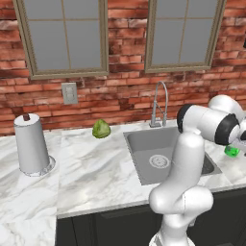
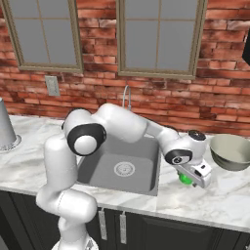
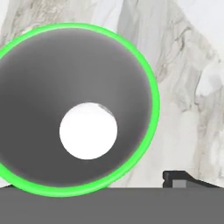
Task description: Pick the mug and place it in the sink. Pick the bowl and place it in the open cabinet and then close the cabinet.
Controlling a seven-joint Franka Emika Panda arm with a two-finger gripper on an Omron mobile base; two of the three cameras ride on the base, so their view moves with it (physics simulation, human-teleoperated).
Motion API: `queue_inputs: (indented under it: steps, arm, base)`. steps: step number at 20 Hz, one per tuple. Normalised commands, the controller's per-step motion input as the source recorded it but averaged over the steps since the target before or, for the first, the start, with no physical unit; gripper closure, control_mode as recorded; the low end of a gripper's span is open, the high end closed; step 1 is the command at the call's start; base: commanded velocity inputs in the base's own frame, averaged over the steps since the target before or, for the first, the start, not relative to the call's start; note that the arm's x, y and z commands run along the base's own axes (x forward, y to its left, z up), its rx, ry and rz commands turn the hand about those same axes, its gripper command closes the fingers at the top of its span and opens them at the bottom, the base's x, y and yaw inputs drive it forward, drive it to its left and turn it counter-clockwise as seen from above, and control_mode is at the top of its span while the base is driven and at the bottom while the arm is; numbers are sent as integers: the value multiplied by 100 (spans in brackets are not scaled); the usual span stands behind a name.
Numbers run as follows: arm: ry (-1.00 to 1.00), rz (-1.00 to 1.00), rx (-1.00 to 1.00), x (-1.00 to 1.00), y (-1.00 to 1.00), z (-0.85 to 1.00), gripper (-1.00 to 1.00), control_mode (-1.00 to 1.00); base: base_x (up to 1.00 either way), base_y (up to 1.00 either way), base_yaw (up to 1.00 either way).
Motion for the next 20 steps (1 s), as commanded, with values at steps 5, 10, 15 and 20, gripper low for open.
queue_inputs:
  steps: [5, 10, 15, 20]
  arm:
    - [0, 0, 1, 0, 40, -1, 100, -100]
    - [0, 0, 0, 1, 48, 0, 100, -100]
    - [4, 0, 0, 0, 50, 0, 100, -100]
    - [0, 1, -3, 0, 70, 14, 100, -100]
  base:
    - [0, 0, 0]
    - [0, 0, 0]
    - [0, 0, 0]
    - [0, 0, 0]
